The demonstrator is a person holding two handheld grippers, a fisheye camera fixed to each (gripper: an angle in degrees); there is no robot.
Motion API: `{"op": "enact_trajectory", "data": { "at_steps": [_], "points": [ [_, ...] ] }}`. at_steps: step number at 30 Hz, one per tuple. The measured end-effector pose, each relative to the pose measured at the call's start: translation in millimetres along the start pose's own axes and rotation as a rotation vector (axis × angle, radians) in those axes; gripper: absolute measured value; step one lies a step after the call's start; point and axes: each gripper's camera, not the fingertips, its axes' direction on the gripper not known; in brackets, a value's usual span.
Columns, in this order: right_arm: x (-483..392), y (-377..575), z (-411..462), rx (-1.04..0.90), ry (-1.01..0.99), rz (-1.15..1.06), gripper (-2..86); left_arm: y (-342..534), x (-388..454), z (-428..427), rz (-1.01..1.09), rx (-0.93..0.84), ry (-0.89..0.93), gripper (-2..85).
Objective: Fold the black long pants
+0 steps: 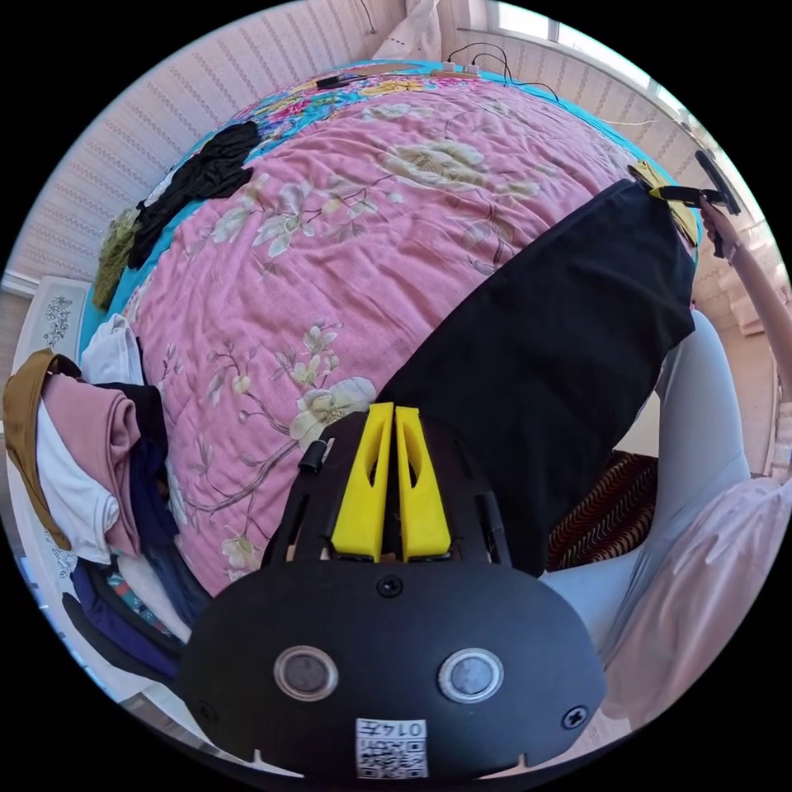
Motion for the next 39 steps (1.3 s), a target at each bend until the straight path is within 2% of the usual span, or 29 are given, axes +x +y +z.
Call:
{"op": "enact_trajectory", "data": {
  "at_steps": [5, 10, 16, 19, 24, 30, 33, 39],
  "points": [
    [-4.9, 11.8, -59.6, 0.081, -0.015, -0.008, 0.2, -9.6, 11.7, 2.1, 0.033, -0.009, -0.018, -1.0],
    [1.7, 12.1, -92.7, 0.059, -0.021, 0.003, 0.0, -17.4, 16.2, 8.3, 0.023, -0.018, 0.008, -1.0],
    [-0.1, -10.5, -166.1, 0.118, 0.022, -0.035, -0.1, -29.6, 16.2, -10.2, 0.007, 0.058, 0.0, -1.0],
    [10.3, -41.2, -182.8, 0.056, 0.042, -0.05, -0.1, -46.0, 13.7, -4.2, -0.03, 0.063, 0.032, -1.0],
    [44.3, -68.8, -175.0, -0.062, 0.093, 0.019, 0.4, -68.3, 25.3, 42.7, -0.044, -0.083, 0.029, -0.9],
    [59.1, 8.4, -256.8, 0.101, 0.085, 0.09, 3.8, -66.1, 35.7, 41.7, -0.032, -0.035, -0.002, 0.4],
    [77.6, 79.1, -284.0, 0.17, 0.111, 0.226, 5.2, -55.3, 32.7, 20.4, -0.08, 0.039, -0.008, 3.1],
    [120.0, 170.1, -296.9, 0.311, -0.089, 0.459, 6.8, -47.8, 45.9, -36.7, -0.057, 0.176, -0.088, 4.5]
  ]
}}
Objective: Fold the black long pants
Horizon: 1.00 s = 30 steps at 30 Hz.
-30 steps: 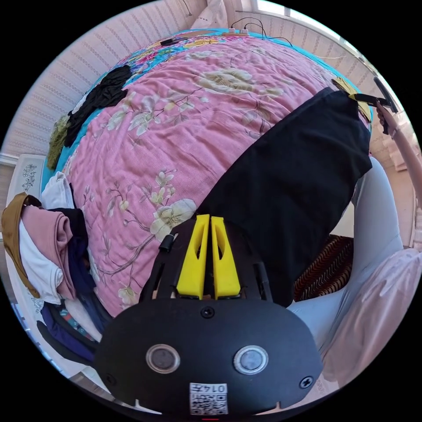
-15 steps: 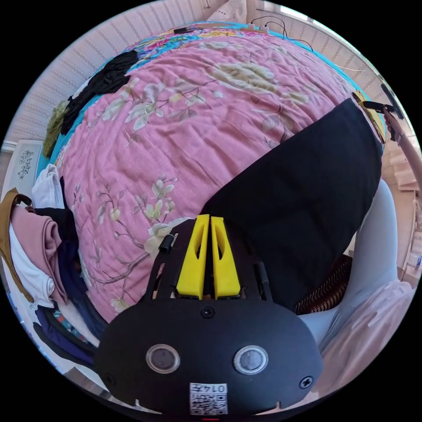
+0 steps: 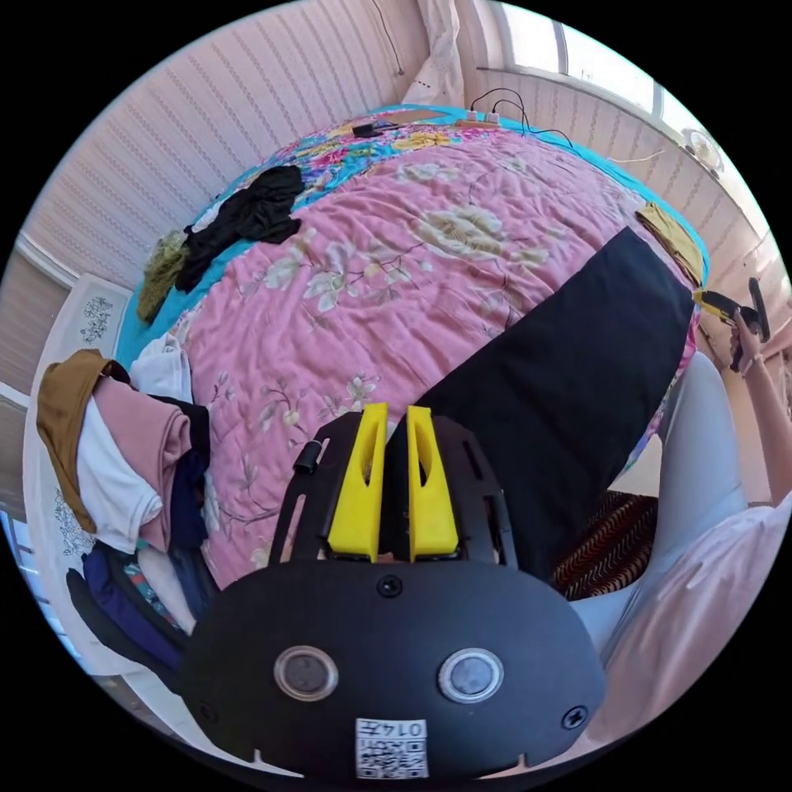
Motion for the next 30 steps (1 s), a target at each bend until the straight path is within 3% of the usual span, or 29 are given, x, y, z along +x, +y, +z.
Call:
{"op": "enact_trajectory", "data": {
  "at_steps": [6, 11, 15, 18, 25, 30],
  "points": [
    [39.8, 2.2, -7.2, 0.085, -0.126, 0.095, 5.3, -57.3, 38.3, -24.9, 0.125, 0.111, 0.108, 5.2],
    [81.7, 18.1, -30.8, 0.192, -0.28, 0.099, 1.1, -148.7, 130.3, -13.1, 0.359, 0.155, 0.266, 6.7],
    [90.2, 27.8, -50.0, 0.272, -0.285, 0.04, 0.5, -210.7, 199.2, 9.8, 0.454, 0.115, 0.416, 7.3],
    [92.5, 28.4, -54.1, 0.281, -0.241, -0.006, 0.3, -249.5, 247.2, 30.4, 0.48, 0.099, 0.411, 7.4],
    [138.5, 36.7, -42.4, 0.327, -0.3, 0.037, 0.2, -286.7, 315.2, 88.8, 0.508, -0.146, 0.38, 3.9],
    [152.2, 49.1, -29.5, 0.396, -0.22, 0.022, 0.2, -277.6, 323.8, 63.1, 0.58, -0.049, 0.348, -0.6]
  ]
}}
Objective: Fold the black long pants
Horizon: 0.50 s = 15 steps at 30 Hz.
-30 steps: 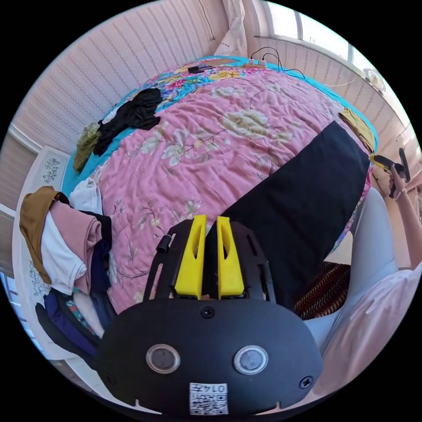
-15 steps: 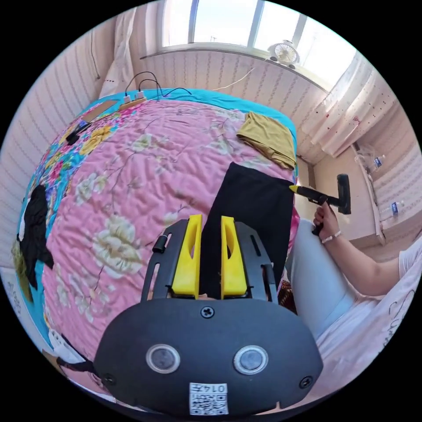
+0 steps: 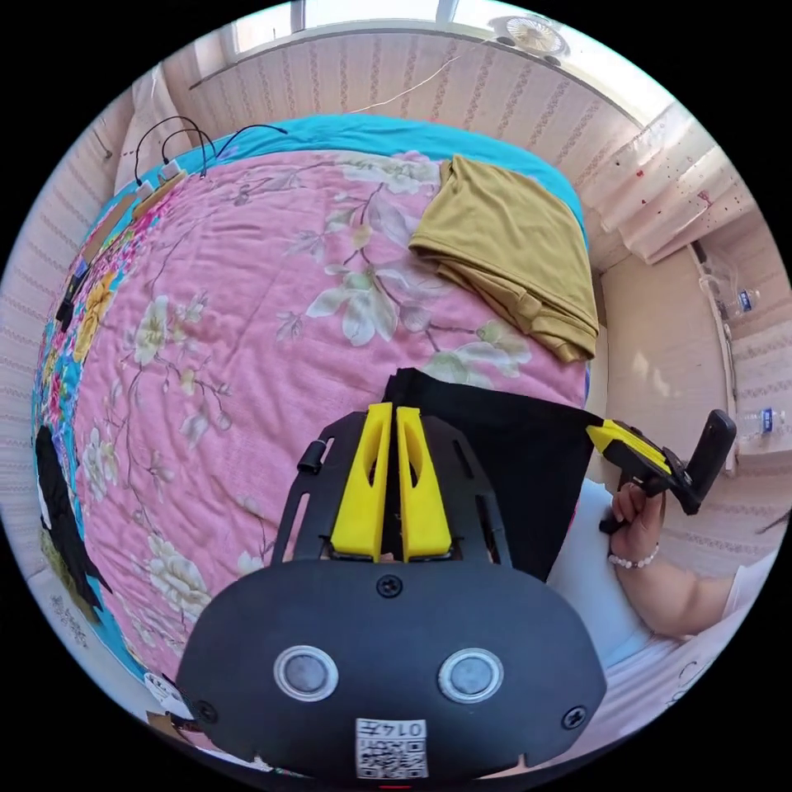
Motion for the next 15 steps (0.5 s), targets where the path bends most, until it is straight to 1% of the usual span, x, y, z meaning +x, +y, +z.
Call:
{"op": "enact_trajectory", "data": {
  "at_steps": [3, 7, 11, 12, 15],
  "points": [
    [26.5, 12.7, 7.1, 0.026, -0.002, 0.046, 0.2, 3.0, 7.4, 0.8, 0.044, -0.018, -0.007, -0.7],
    [56.2, 28.3, 35.0, -0.011, 0.028, 0.072, 0.2, 15.6, 7.2, 24.8, -0.012, -0.091, -0.032, 0.5],
    [87.1, 48.1, 66.0, -0.037, 0.056, 0.085, 0.3, 38.8, -1.8, 23.6, -0.053, -0.103, 0.032, 3.4],
    [92.3, 51.9, 69.5, -0.034, 0.054, 0.087, 0.3, 43.4, -3.8, 20.0, -0.06, -0.1, 0.032, 4.3],
    [120.1, 73.0, 87.8, -0.022, 0.048, 0.11, 0.3, 78.6, -14.9, -16.9, -0.097, -0.005, -0.034, 4.9]
  ]
}}
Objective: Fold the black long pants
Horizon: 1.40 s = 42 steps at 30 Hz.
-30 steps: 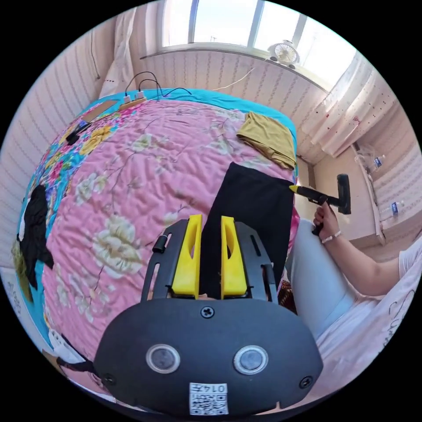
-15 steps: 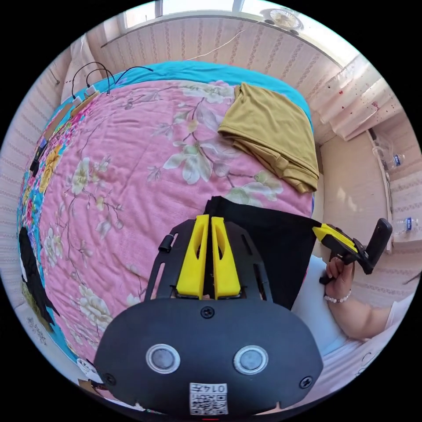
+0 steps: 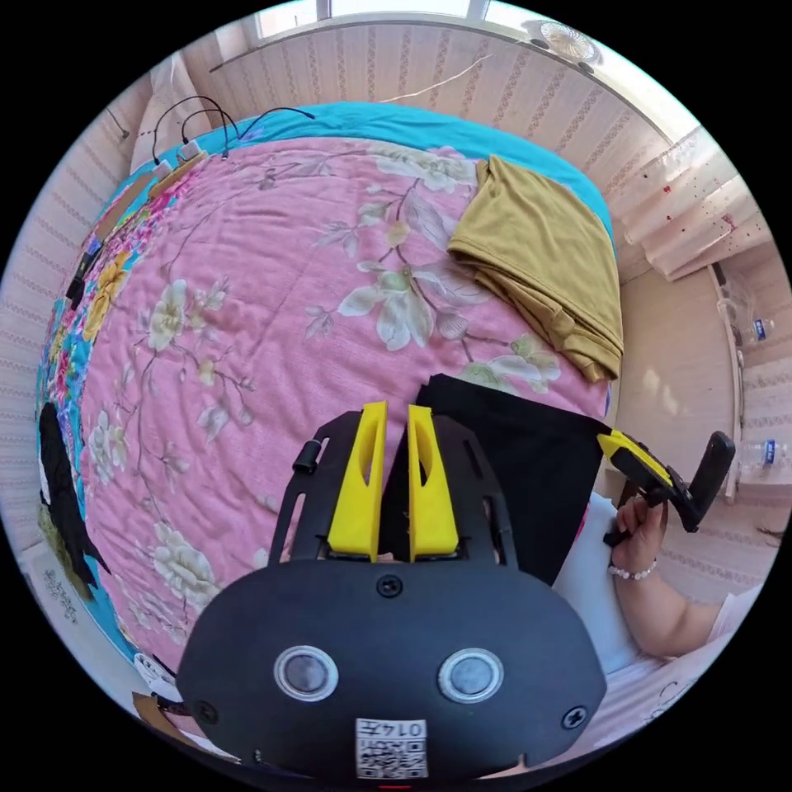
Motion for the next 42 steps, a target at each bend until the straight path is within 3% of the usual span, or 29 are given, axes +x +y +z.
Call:
{"op": "enact_trajectory", "data": {
  "at_steps": [3, 7, 9, 13, 15, 18, 20, 24, 26, 31, 37, 42],
  "points": [
    [28.5, 20.4, 24.5, -0.005, -0.011, 0.016, 0.3, 68.4, -24.1, -57.8, -0.066, 0.131, 0.016, 5.0],
    [67.6, 54.9, 63.5, -0.03, -0.016, 0.038, 0.5, 249.1, -54.1, -144.6, -0.197, 0.306, -0.049, 5.0],
    [88.7, 72.1, 80.8, -0.043, -0.036, 0.065, 0.6, 353.4, -66.0, -169.8, -0.348, 0.339, -0.098, 5.0],
    [144.8, 124.6, 113.9, -0.027, -0.076, 0.212, 0.9, 618.7, -64.1, -190.8, -0.845, 0.344, -0.162, 4.6],
    [139.3, 152.9, 115.0, -0.005, -0.01, 0.167, 0.8, 722.3, -42.9, -188.3, -1.073, 0.309, -0.214, 4.5],
    [82.5, 206.6, 144.3, -0.095, 0.051, -0.07, 0.4, 855.6, 4.5, -177.7, -1.369, 0.32, -0.242, 4.4],
    [3.6, 266.6, 212.3, -0.318, 0.008, -0.356, 0.4, 922.0, 32.0, -163.3, -1.496, 0.355, -0.252, 4.4],
    [-133.9, 412.8, 336.4, -0.695, -0.156, -0.812, 1.5, 978.3, 40.8, -140.7, -1.552, 0.452, -0.227, 5.5],
    [-214.9, 537.2, 403.0, -0.867, -0.237, -1.081, 4.5, 1000.7, 32.0, -127.2, -1.55, 0.526, -0.174, 6.6],
    [-307.6, 776.2, 506.4, -1.085, -0.296, -1.464, 10.4, 1018.3, -0.8, -116.4, -1.424, 0.512, -0.196, 8.1],
    [-294.3, 987.8, 634.7, -1.336, -0.107, -1.672, 21.0, 1032.5, -52.9, -108.8, -1.268, 0.452, -0.236, 10.4],
    [-237.8, 1084.3, 698.0, -1.451, -0.008, -1.708, 16.2, 1049.4, -81.5, -90.0, -1.235, 0.401, -0.149, 10.1]
  ]
}}
